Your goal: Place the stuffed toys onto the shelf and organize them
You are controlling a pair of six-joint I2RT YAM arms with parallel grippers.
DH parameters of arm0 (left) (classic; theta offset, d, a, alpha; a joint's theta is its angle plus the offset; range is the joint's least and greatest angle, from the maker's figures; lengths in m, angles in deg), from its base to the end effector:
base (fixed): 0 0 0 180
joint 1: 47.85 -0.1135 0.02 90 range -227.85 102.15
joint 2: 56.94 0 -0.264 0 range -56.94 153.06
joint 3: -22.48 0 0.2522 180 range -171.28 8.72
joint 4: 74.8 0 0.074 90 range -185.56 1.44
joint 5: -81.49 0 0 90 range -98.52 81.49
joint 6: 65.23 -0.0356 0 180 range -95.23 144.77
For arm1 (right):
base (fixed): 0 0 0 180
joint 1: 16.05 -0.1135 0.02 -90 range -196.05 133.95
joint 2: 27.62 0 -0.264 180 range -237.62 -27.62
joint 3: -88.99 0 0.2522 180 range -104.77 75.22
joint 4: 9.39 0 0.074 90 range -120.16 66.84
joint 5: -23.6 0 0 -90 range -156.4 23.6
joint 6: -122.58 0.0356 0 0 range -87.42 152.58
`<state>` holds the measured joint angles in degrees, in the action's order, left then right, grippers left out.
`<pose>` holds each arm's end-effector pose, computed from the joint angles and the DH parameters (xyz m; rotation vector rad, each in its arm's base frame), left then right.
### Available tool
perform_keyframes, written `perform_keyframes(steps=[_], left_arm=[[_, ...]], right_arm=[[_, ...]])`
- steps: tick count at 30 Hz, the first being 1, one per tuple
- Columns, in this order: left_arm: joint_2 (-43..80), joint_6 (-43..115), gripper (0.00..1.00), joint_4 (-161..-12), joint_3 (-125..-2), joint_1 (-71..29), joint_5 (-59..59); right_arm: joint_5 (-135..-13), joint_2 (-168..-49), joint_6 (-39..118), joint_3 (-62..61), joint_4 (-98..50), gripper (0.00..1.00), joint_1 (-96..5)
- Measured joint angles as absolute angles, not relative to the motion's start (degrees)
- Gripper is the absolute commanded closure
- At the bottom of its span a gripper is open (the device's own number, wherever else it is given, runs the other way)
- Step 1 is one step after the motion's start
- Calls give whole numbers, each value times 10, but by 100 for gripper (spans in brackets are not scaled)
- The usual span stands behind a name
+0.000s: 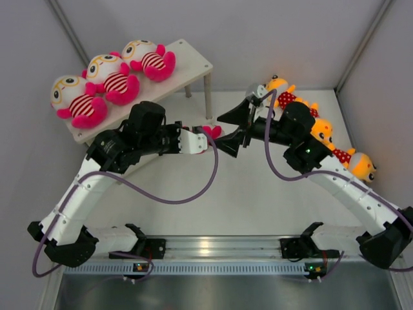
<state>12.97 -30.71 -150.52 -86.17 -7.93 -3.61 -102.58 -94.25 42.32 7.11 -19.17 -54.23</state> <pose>0.1618 -0.1393 0.4534 1.6690 1.4548 0.0556 0.1921 0.1778 0.4320 -0.8959 1.3288 1.1241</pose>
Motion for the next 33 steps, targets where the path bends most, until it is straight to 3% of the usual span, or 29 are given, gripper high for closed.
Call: perform_keyframes(steps=[6,9,10,11,13,14,16,17,22,23,24,25,26,28,33], left_arm=[[129,-307,100,-1505,-860,-79,-36],[129,-308,100,-1505,-860,-78,-36],[129,-308,100,-1505,-860,-77,-36],[129,-307,100,-1505,-860,-77,-36],[129,-307,100,-1506,-860,-76,-37],[129,-307,100,-1506,-860,-76,-37],[129,-306,100,-1507,-860,-76,-38],[129,-304,100,-1507,-860,-76,-38],[129,-295,100,-1508,-860,-76,-36],[129,-293,97,-1508,-860,-76,-34],[129,-291,86,-1508,-860,-76,-33],[130,-288,47,-1508,-861,-75,-32],[130,-289,33,-1507,-863,-73,-31],[130,-278,15,-1508,-870,-73,-34],[126,-247,9,-1507,-906,-73,-50]], right_arm=[[-1072,-1022,478,51,-145,1,-541],[-1074,-1048,483,35,-146,10,-541],[-1077,-1057,486,28,-146,15,-541],[-1081,-1065,489,21,-146,32,-541],[-1093,-1078,493,10,-145,53,-542],[-1099,-1081,497,8,-145,70,-543],[-1110,-1082,496,8,-147,86,-545],[-1114,-1081,494,8,-151,100,-546],[-1120,-1079,435,-10,-207,100,-546],[-1120,-1076,415,-15,-224,100,-546],[-1119,-1073,392,-19,-237,100,-546],[-1119,-1067,366,-24,-253,100,-546],[-1115,-1061,338,-30,-273,100,-546],[-1109,-1049,287,-46,-309,100,-542],[-1122,-1037,203,-126,-350,100,-465]])
